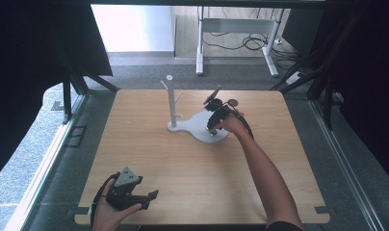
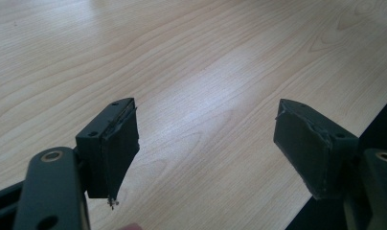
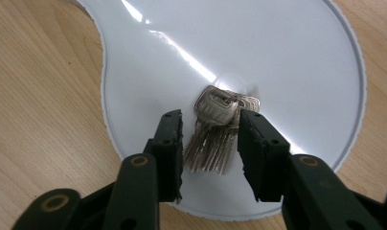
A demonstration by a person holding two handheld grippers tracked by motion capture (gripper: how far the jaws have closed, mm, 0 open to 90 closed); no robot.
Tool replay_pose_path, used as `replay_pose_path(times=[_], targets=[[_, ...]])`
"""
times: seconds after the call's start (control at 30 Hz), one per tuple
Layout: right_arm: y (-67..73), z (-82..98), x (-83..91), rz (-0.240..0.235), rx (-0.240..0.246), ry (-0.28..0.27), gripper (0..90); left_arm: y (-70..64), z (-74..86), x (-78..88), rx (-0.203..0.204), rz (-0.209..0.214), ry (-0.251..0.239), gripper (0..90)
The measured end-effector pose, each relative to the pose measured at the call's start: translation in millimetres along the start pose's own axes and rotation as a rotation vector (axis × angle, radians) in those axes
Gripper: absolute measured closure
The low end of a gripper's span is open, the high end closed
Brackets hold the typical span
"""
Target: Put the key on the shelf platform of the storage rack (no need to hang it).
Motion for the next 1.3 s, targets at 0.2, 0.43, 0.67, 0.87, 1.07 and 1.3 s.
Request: replay_pose_path(times=[0.2, 0.43, 0.67, 0.87, 1.07, 1.3], targets=[[-0.2, -1.5, 9.5, -0.002, 0.005, -0.024, 58.4, -1.0, -0.2, -0.3, -0.002, 0.001, 0.003, 23.9], [2.4, -0.1, 25.2, -0.007, 0.005, -0.054, 57.5, -2.5, -0.4, -0.8, -0.006, 0.002, 0.005, 23.9], [6.4, 5.5, 40.3, -0.021, 0.015, -0.085, 56.9, -1.9, -1.4, 0.7, -0.006, -0.006, 0.0, 23.9], [11.0, 13.4, 54.5, -0.035, 0.016, -0.105, 55.3, -3.5, -1.4, -0.9, -0.008, -0.005, 0.002, 23.9], [10.6, 23.8, 68.0, -0.046, 0.022, -0.125, 54.1, -4.6, -1.4, -1.4, -0.009, -0.004, 0.007, 23.9], [10.9, 41.1, 83.0, -0.065, 0.017, -0.153, 53.8, -3.0, 0.0, -2.3, -0.009, -0.006, 0.013, 23.9]])
Point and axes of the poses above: each handheld gripper's, and its own axes: x roughly backward along the jaws, z roughly out of its underside, y roughly to its left, the point moved 7 cm from there along -x, roughly forward along the jaws, and after that the axes turned 15 degrees about -y, right-handed, at the moved point
